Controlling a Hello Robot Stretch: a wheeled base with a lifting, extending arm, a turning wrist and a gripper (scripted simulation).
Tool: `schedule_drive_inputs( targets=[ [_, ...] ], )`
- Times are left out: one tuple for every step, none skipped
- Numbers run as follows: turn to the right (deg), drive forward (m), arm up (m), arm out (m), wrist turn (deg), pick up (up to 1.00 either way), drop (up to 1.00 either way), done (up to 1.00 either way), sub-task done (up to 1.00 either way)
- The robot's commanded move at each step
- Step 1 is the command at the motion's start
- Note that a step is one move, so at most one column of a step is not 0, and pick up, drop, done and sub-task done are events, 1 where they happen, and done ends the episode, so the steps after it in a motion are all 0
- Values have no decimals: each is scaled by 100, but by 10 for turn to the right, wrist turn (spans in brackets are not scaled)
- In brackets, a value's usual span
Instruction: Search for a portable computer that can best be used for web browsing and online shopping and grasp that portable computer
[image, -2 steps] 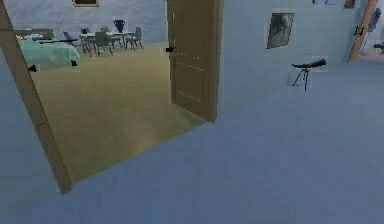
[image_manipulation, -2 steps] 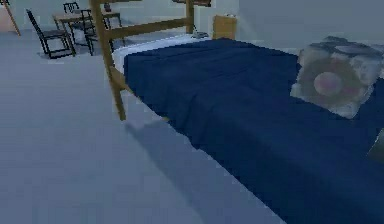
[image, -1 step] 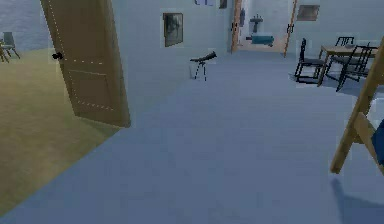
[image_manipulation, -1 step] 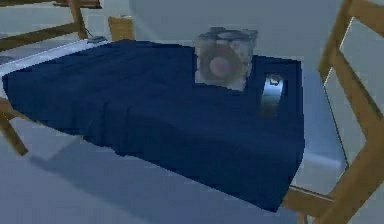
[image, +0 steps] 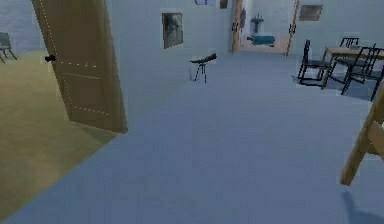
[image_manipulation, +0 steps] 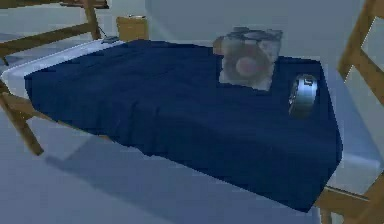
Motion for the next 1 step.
schedule_drive_inputs(
  targets=[
    [-450,0,0,0,0,0,0,0,0]
  ],
)
